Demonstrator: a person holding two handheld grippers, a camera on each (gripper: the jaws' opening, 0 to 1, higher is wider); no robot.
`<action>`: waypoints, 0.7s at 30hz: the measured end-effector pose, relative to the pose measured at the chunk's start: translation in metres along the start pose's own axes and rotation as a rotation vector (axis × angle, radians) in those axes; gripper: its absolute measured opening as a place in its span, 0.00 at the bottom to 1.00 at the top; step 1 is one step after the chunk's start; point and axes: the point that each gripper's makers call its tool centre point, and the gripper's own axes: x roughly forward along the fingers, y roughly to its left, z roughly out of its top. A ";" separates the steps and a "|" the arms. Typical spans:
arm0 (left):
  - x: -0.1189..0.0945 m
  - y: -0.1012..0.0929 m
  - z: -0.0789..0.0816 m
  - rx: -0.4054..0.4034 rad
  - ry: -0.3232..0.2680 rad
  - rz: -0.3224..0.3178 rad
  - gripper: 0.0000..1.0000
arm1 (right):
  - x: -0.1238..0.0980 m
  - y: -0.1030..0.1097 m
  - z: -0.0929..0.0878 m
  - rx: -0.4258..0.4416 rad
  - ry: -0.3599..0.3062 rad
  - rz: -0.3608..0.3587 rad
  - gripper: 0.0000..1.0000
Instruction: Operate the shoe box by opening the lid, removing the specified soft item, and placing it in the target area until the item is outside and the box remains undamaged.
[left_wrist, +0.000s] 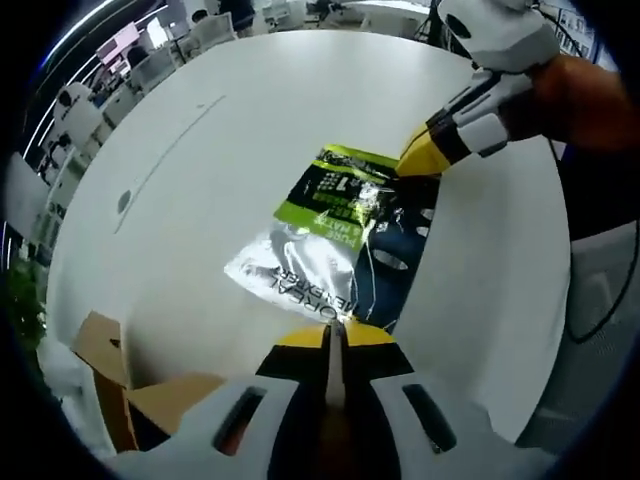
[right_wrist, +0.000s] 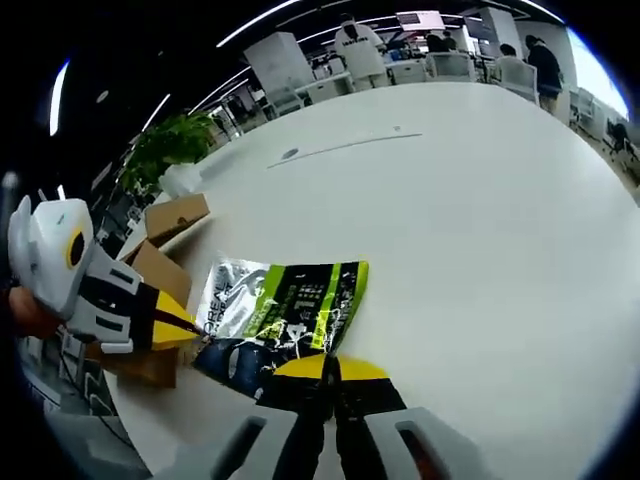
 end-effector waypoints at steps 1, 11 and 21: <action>0.000 0.000 0.000 -0.003 0.004 0.000 0.04 | 0.000 0.000 0.000 0.006 -0.003 0.000 0.00; -0.001 0.001 -0.002 0.000 0.014 0.002 0.07 | 0.000 -0.003 -0.001 0.025 -0.007 -0.006 0.00; -0.014 0.004 0.002 -0.074 -0.025 0.007 0.16 | -0.001 -0.005 -0.002 0.022 -0.004 -0.019 0.01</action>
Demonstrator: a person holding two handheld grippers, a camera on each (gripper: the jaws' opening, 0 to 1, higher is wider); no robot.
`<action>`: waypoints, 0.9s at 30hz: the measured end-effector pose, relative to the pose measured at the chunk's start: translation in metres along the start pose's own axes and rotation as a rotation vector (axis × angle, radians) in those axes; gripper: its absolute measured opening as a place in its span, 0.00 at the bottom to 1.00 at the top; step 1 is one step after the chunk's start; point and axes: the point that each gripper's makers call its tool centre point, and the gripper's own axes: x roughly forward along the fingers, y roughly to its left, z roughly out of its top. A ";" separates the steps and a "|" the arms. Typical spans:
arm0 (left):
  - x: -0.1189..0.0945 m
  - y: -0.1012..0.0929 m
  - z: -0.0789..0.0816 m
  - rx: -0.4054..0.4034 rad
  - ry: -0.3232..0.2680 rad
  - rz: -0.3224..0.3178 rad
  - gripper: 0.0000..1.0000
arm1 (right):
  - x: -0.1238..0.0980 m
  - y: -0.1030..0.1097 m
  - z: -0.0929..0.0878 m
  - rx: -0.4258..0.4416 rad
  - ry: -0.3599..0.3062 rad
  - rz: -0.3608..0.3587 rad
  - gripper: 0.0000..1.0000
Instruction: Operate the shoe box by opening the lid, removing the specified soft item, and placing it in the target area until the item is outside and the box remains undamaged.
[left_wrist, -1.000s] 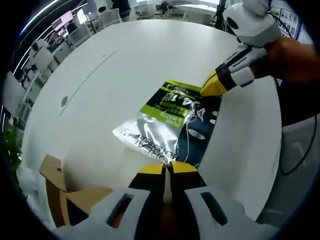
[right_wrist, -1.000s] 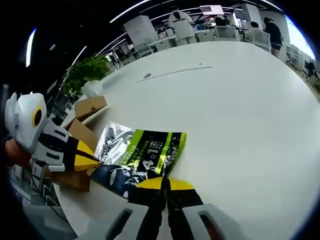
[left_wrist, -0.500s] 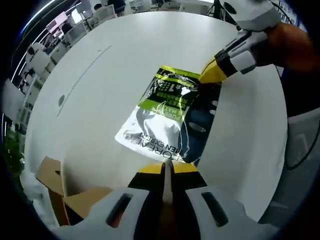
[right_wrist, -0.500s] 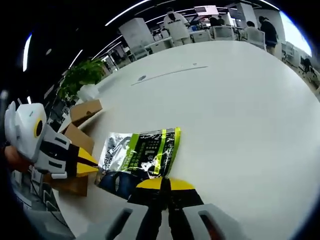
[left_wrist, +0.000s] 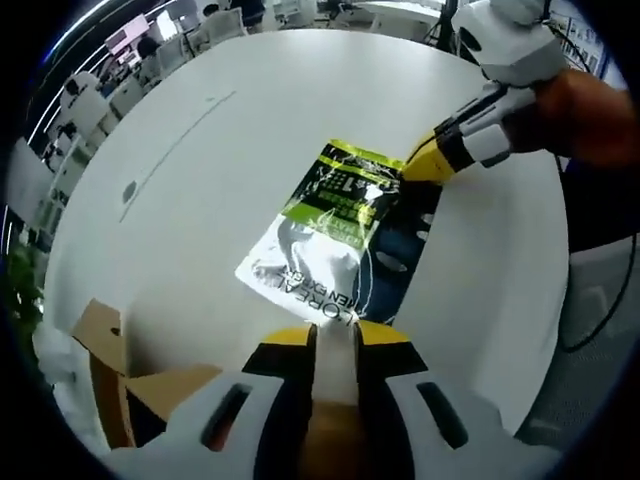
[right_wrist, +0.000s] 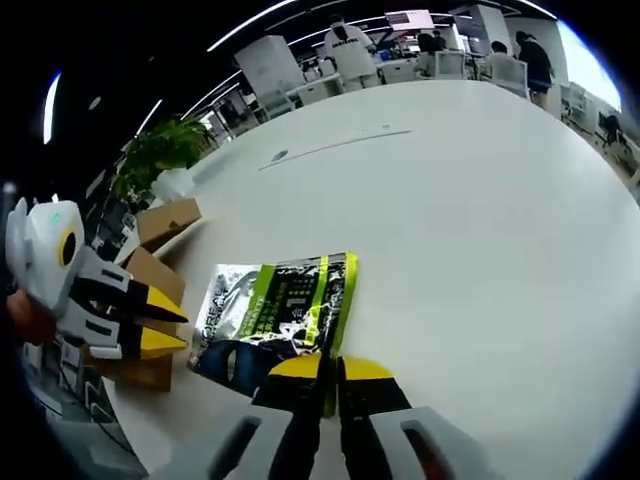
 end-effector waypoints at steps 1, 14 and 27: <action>-0.002 0.001 0.000 -0.005 -0.003 0.004 0.17 | -0.001 -0.001 0.000 0.000 0.000 -0.003 0.01; -0.035 0.016 0.012 -0.141 -0.111 0.032 0.27 | -0.024 -0.002 0.009 0.004 -0.040 -0.027 0.07; -0.068 0.007 0.020 -0.231 -0.195 -0.031 0.32 | -0.048 0.002 0.012 0.018 -0.096 -0.049 0.10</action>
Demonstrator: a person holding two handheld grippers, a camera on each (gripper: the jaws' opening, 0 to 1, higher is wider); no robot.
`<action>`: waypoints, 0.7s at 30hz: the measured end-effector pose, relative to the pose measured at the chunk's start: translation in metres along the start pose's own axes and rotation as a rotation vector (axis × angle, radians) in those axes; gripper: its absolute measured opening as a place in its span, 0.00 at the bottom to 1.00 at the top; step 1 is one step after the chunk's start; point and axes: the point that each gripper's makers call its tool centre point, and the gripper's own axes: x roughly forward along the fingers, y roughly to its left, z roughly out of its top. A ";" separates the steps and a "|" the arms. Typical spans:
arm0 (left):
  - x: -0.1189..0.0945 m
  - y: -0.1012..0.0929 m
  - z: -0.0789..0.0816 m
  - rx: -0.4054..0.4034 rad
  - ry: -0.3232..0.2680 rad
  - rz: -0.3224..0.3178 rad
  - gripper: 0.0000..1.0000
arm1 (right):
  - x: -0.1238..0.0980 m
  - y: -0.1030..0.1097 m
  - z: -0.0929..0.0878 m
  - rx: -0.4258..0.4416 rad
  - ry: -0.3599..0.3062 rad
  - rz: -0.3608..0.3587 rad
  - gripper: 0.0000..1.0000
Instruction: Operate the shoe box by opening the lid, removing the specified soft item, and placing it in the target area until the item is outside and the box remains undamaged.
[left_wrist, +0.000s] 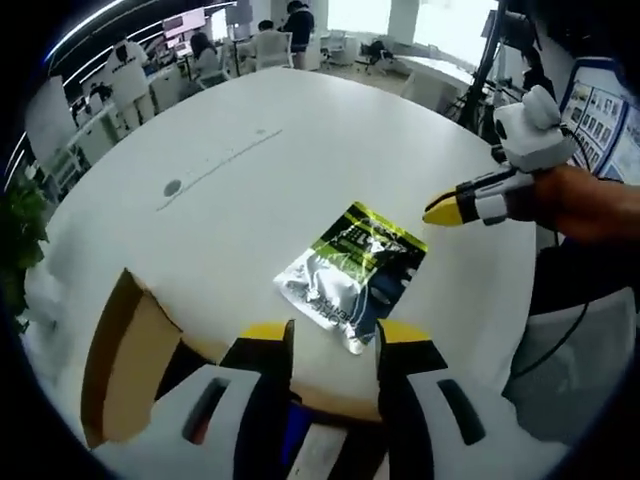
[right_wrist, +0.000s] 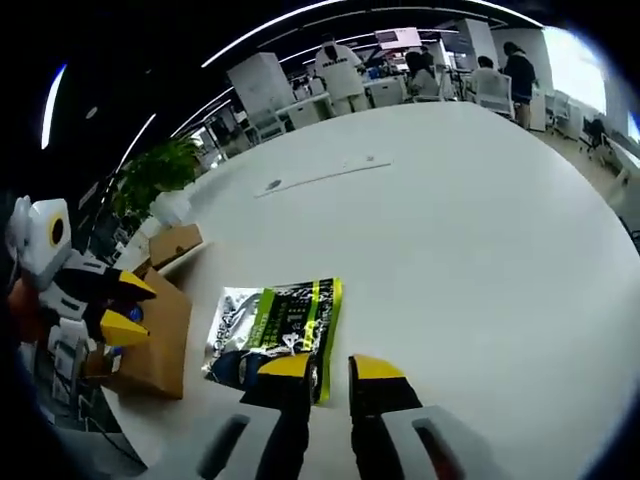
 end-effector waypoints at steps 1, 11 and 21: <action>-0.001 0.000 0.001 -0.009 -0.008 -0.004 0.32 | 0.001 -0.001 -0.001 -0.002 -0.001 -0.001 0.11; -0.020 0.012 -0.006 -0.097 -0.075 -0.008 0.33 | -0.009 0.010 -0.006 -0.005 -0.011 0.033 0.14; -0.041 0.031 -0.024 -0.179 -0.103 0.002 0.36 | -0.021 0.019 0.003 -0.005 -0.066 0.046 0.16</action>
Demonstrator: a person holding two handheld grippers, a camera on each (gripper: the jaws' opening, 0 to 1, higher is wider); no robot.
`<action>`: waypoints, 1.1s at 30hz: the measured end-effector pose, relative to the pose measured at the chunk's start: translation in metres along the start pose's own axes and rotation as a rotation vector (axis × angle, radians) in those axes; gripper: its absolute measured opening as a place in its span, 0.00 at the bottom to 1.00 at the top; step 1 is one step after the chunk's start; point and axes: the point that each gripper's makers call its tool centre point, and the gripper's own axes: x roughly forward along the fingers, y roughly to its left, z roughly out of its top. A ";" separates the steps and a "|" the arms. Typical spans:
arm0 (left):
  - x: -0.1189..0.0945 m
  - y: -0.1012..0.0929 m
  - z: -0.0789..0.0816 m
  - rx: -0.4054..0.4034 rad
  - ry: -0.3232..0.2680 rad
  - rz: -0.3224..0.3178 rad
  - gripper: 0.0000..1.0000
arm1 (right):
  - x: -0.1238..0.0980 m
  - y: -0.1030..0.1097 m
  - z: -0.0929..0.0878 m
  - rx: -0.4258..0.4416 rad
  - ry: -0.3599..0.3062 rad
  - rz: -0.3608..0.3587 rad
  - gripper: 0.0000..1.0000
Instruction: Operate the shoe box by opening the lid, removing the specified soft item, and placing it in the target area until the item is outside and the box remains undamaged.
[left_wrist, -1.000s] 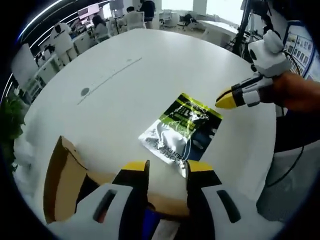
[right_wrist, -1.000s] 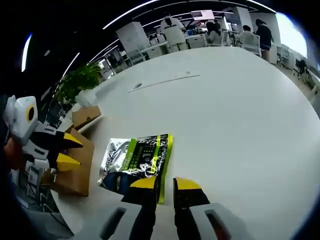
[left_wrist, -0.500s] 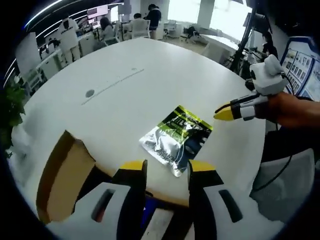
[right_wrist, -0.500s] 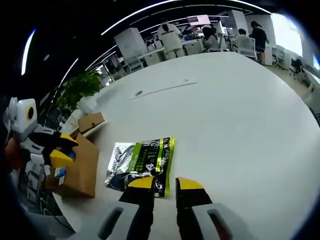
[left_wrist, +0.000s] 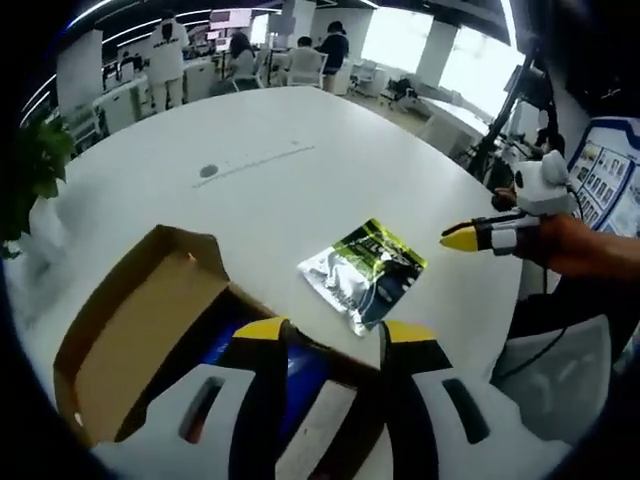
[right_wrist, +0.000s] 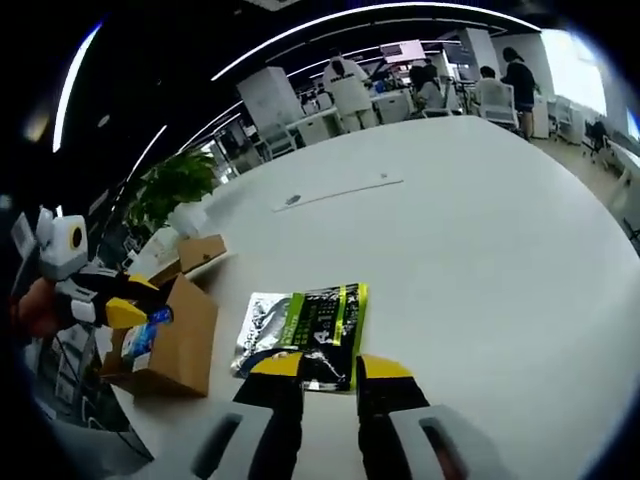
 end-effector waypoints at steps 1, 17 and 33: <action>-0.002 0.001 -0.001 -0.002 -0.002 0.001 0.36 | -0.001 0.001 0.000 0.000 -0.003 0.002 0.17; -0.041 0.020 -0.010 -0.024 -0.056 -0.019 0.40 | -0.015 0.021 -0.001 -0.017 -0.040 0.049 0.19; -0.076 0.041 -0.031 -0.093 -0.121 -0.012 0.40 | -0.020 0.057 0.000 -0.067 -0.060 0.122 0.23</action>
